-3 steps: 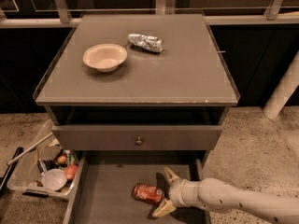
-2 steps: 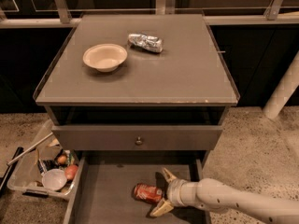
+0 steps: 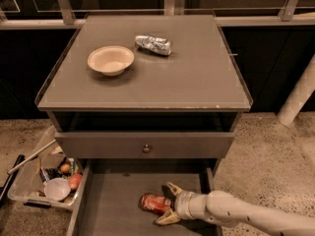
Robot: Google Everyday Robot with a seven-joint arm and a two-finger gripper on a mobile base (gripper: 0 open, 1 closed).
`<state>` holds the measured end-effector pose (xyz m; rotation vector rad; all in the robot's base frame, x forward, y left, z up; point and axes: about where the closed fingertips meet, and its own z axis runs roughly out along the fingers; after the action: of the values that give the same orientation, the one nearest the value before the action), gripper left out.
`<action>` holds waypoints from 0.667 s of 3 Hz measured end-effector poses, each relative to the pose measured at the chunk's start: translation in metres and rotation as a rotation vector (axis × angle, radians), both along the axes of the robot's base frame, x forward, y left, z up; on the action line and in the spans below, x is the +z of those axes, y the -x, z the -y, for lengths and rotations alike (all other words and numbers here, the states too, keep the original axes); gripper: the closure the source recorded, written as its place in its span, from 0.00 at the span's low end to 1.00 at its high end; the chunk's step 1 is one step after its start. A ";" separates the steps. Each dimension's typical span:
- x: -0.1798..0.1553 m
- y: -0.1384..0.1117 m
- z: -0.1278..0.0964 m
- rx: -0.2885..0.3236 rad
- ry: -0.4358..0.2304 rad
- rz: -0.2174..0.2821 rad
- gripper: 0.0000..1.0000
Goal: Pick coke can from middle drawer and place on counter
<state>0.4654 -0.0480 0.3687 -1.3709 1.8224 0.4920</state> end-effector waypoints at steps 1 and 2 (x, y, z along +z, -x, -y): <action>0.000 0.000 0.000 0.000 0.000 0.000 0.42; 0.000 0.000 0.000 0.000 0.000 0.000 0.65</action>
Offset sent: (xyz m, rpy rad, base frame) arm 0.0000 0.0000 0.0000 0.0000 0.0000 0.0000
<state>0.4654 -0.0480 0.3687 -1.3709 1.8223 0.4922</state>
